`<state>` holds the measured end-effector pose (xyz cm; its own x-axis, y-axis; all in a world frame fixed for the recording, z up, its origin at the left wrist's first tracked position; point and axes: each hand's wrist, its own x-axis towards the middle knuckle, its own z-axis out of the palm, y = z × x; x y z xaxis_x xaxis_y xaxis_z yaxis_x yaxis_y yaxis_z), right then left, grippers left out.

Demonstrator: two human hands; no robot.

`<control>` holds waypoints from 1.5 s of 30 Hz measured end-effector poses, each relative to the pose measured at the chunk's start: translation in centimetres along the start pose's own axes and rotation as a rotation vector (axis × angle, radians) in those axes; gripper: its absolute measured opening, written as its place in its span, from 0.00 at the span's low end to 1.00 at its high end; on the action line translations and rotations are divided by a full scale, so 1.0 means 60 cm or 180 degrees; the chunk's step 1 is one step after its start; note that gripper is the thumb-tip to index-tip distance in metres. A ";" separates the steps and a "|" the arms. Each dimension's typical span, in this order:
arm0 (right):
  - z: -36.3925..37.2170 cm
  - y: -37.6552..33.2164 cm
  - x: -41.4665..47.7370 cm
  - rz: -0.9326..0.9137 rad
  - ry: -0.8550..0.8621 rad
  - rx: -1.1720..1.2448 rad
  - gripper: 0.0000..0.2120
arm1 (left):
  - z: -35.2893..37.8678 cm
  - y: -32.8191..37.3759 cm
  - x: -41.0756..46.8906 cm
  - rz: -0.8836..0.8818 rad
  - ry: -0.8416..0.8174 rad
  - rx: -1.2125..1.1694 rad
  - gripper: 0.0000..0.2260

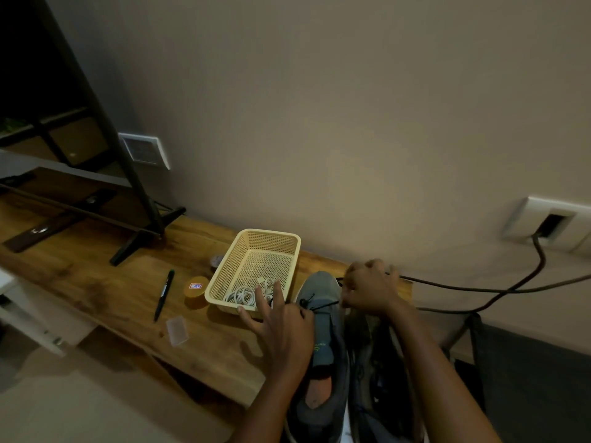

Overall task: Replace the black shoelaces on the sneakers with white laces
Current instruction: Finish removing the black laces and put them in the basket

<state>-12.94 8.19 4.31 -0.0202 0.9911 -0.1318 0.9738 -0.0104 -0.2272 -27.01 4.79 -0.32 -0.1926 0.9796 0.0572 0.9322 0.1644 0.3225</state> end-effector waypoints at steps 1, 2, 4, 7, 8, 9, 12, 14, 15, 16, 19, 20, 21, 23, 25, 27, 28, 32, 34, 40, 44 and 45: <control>-0.008 0.011 -0.003 0.0115 0.0030 0.0123 0.04 | 0.000 0.000 0.000 0.0005 0.0028 -0.0020 0.13; -0.012 0.019 -0.006 0.0221 0.0038 0.0188 0.04 | 0.001 -0.001 0.001 0.0016 0.0040 -0.0051 0.13; -0.008 0.022 -0.008 0.0290 -0.0041 -0.0031 0.08 | 0.002 -0.001 0.001 0.0048 -0.0015 -0.0059 0.13; 0.016 0.000 0.001 0.0050 -0.0105 -0.0114 0.09 | 0.001 -0.002 0.003 0.0069 -0.0132 -0.0016 0.13; 0.024 -0.011 0.003 -0.0039 -0.0096 -0.0066 0.09 | 0.001 -0.002 0.003 0.0073 -0.0165 -0.0002 0.13; 0.032 -0.022 0.005 -0.0118 -0.0089 -0.0066 0.09 | 0.000 -0.002 0.003 0.0073 -0.0190 0.0006 0.12; 0.055 -0.043 0.006 -0.0246 -0.0084 -0.0282 0.11 | 0.001 -0.004 0.004 0.0078 -0.0214 0.0005 0.12; 0.056 -0.045 0.005 -0.0282 -0.0093 -0.0342 0.13 | 0.002 -0.004 0.004 0.0073 -0.0148 0.0014 0.12; 0.050 -0.041 0.005 -0.0283 -0.0120 -0.0303 0.13 | 0.002 -0.004 0.003 0.0057 -0.0096 0.0012 0.12; 0.040 -0.035 0.005 -0.0261 -0.0134 -0.0259 0.14 | 0.003 -0.004 0.002 0.0038 -0.0052 0.0013 0.12; 0.004 -0.001 0.001 -0.0065 -0.0196 -0.0129 0.11 | 0.002 -0.001 0.002 0.0006 -0.0017 0.0032 0.13; -0.005 0.010 -0.002 0.0026 -0.0277 -0.0123 0.10 | 0.002 -0.001 0.002 0.0001 -0.0023 0.0020 0.13; -0.009 0.016 -0.005 0.0131 -0.0359 -0.0170 0.11 | 0.002 -0.001 0.003 -0.0002 -0.0035 0.0010 0.13; -0.006 0.015 -0.007 0.0276 -0.0349 -0.0299 0.12 | 0.002 0.000 0.004 0.0001 -0.0082 0.0001 0.13; 0.007 -0.001 -0.001 0.0234 -0.0120 -0.0184 0.10 | 0.002 0.000 0.005 0.0011 -0.0122 0.0001 0.13; 0.025 -0.020 0.007 0.0007 0.0030 -0.0140 0.09 | 0.001 -0.001 0.005 0.0020 -0.0136 -0.0012 0.13; 0.035 -0.028 0.009 -0.0102 0.0023 -0.0197 0.09 | 0.000 -0.002 0.005 0.0023 -0.0145 -0.0017 0.12; 0.064 -0.046 0.006 -0.0277 -0.0054 -0.0423 0.11 | 0.003 -0.004 0.005 0.0036 -0.0151 0.0018 0.12; 0.055 -0.041 0.007 -0.0306 -0.0080 -0.0458 0.13 | 0.003 -0.003 0.004 0.0036 -0.0094 0.0009 0.12; -0.011 0.022 -0.005 0.0200 -0.0478 -0.0175 0.10 | 0.001 0.000 0.004 0.0034 -0.0104 -0.0032 0.13; 0.016 0.010 0.004 0.0201 -0.0491 -0.0054 0.14 | 0.004 -0.001 0.005 0.0064 -0.0108 -0.0007 0.13; 0.024 -0.001 0.007 0.0147 -0.0306 -0.0069 0.12 | 0.004 -0.001 0.006 0.0074 -0.0119 -0.0001 0.13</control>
<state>-13.34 8.44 2.89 0.0043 0.9723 -0.2338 0.9788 -0.0519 -0.1980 -27.07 5.13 -0.59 -0.1594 0.9868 0.0295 0.9362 0.1416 0.3217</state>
